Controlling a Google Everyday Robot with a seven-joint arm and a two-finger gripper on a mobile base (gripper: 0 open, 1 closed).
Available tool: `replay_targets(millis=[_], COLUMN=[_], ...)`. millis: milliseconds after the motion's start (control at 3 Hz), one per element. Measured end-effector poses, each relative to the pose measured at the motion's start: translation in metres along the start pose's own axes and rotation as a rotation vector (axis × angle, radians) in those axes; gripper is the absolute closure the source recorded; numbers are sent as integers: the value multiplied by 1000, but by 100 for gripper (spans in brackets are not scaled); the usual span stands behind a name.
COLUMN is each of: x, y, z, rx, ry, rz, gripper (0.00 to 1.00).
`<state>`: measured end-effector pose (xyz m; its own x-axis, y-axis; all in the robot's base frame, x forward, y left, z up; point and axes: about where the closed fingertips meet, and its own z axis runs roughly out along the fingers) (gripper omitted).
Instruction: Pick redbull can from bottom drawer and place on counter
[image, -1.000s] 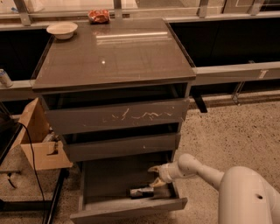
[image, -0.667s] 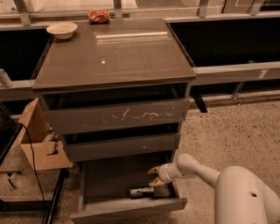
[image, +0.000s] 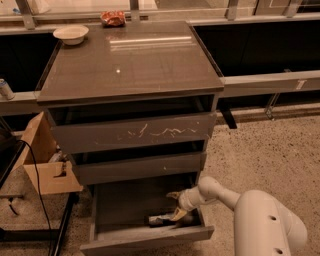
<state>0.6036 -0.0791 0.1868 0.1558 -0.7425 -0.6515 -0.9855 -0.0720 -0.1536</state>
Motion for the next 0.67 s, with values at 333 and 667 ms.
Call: replay_targets(millis=[333, 667], x=[-1, -3], y=[1, 1], z=[6, 16], rx=[-10, -24], ry=[-5, -16], rz=[-5, -11], gripper=[35, 37])
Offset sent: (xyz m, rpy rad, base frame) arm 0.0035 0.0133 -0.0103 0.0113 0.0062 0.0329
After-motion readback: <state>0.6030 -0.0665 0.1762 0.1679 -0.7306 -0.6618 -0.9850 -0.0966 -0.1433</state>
